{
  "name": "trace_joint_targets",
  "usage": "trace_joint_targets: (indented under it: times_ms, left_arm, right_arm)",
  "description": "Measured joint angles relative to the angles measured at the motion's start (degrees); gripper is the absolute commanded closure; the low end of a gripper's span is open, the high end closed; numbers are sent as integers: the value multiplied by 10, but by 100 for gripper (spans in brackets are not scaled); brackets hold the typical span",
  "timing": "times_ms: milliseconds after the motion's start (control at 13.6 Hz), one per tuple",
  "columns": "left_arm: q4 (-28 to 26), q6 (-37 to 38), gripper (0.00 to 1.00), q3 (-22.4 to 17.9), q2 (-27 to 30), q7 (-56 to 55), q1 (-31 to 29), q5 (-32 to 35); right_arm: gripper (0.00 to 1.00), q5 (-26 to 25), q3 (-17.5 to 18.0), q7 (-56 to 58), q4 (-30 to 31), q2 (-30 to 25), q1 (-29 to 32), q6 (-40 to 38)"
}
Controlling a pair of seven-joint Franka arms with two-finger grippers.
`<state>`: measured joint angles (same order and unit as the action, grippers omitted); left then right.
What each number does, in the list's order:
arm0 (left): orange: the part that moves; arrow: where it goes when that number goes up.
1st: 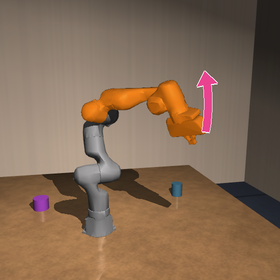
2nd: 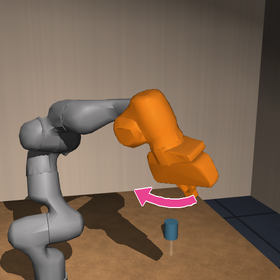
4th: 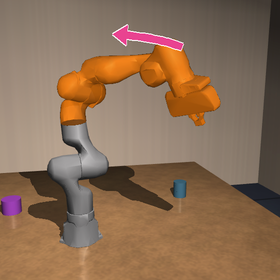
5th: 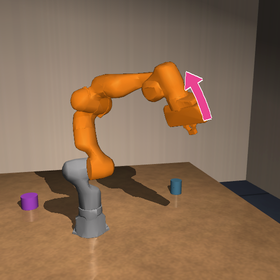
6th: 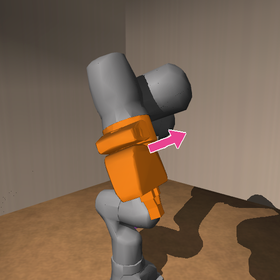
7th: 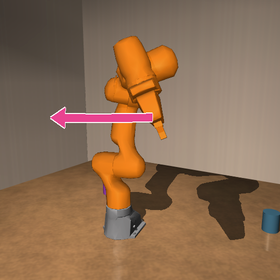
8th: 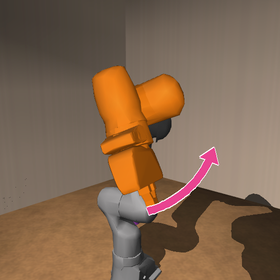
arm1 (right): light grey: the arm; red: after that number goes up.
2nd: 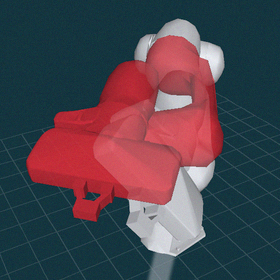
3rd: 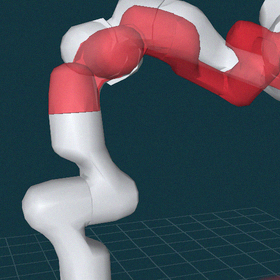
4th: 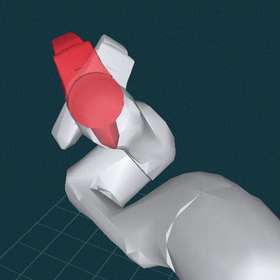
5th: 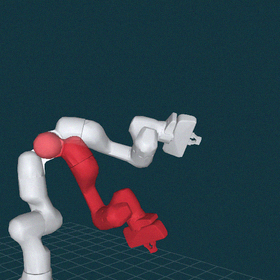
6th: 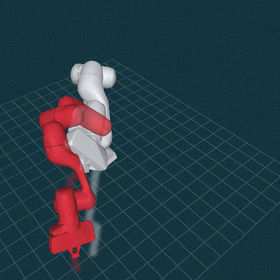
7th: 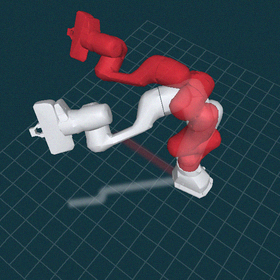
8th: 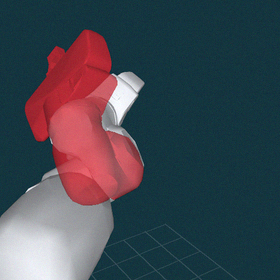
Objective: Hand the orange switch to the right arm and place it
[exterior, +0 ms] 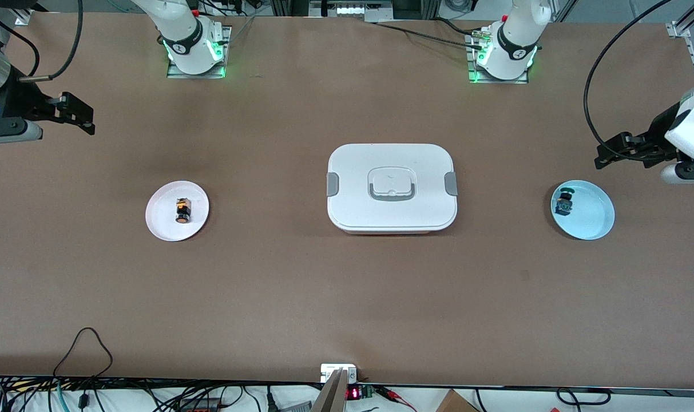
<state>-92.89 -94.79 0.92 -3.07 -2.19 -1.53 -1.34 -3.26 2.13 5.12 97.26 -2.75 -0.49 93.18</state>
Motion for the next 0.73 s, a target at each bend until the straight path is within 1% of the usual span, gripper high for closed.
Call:
trace_joint_targets:
  times_ms: [367,735]
  left_arm:
    - [0,0,0,0,0,0,0,0]
    - [0,0,0,0,0,0,0,0]
  right_arm:
    - [0,19,2,-4,-10,12,0,5]
    - [0,23,0,-10,-10,16,4,7]
